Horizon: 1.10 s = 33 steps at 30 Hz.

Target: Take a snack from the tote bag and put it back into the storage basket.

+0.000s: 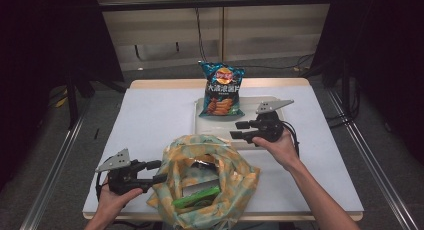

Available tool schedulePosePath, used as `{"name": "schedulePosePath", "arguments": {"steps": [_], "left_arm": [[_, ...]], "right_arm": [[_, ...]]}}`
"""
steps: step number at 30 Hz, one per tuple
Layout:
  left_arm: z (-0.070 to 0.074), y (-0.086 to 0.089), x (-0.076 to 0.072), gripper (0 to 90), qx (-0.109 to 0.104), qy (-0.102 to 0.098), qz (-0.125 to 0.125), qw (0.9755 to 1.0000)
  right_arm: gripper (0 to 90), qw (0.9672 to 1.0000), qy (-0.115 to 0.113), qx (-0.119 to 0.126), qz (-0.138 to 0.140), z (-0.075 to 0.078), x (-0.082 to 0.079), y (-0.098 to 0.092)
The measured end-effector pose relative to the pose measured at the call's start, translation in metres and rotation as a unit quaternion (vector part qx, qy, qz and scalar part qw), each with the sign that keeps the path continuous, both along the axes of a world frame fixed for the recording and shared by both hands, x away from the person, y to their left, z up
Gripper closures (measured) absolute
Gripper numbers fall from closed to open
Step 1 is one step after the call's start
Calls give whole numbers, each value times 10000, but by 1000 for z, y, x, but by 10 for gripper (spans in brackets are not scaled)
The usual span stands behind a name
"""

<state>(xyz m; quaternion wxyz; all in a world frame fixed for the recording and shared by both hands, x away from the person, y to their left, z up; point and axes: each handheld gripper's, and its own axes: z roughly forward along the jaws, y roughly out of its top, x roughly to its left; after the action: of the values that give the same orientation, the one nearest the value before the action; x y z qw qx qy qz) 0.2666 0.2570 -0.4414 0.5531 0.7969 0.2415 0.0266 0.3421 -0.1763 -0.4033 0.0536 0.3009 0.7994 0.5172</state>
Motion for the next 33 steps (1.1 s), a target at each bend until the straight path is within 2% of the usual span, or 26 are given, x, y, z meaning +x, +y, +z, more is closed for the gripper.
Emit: {"name": "schedulePosePath", "arguments": {"steps": [2, 5, 7, 9, 11, 15, 16, 19, 25, 27, 29, 33], "left_arm": [[1, -1, -1, 426, -37, 15, 39, 10000], [0, -1, 0, 413, 24, 10, 31, 10000], [0, -1, 0, 411, 23, 27, 44, 10000], [0, 0, 0, 410, -16, 37, 30, 10000], [0, 1, 0, 410, -38, 38, 62, 10000], [0, 0, -1, 398, -83, 74, 80, 9999], [1, -1, -1, 392, -83, 97, 95, 9999], [3, -4, -5, 385, -142, 56, 62, 9999], [5, -7, -8, 377, -97, 12, -10, 10000], [6, -9, -10, 376, -105, 32, 12, 9999], [7, -10, -12, 370, -94, -1, 1, 10000], [8, -12, -14, 366, -81, -13, -86, 9999]], "right_arm": [[452, 10000, -77, 57, 12, 3, -13, 0], [406, 9997, -156, 124, 122, 7, -31, 3], [391, 9994, -162, 220, 190, 9, -41, 4], [323, 9997, -133, 191, 119, 11, -48, 7], [328, 9991, -103, 363, 192, 10, -56, 8], [293, 9982, -78, 426, 420, 9, -74, 12], [279, 9982, -78, 372, 471, 9, -78, 14], [288, 9972, -30, 480, 571, 7, -88, 17], [389, 9954, -224, 585, 719, 12, -111, 24], [410, 9949, -290, 572, 784, 13, -118, 27], [418, 9935, -254, 627, 915, 12, -123, 31], [439, 9919, -292, 590, 1091, 11, -130, 35]]}}
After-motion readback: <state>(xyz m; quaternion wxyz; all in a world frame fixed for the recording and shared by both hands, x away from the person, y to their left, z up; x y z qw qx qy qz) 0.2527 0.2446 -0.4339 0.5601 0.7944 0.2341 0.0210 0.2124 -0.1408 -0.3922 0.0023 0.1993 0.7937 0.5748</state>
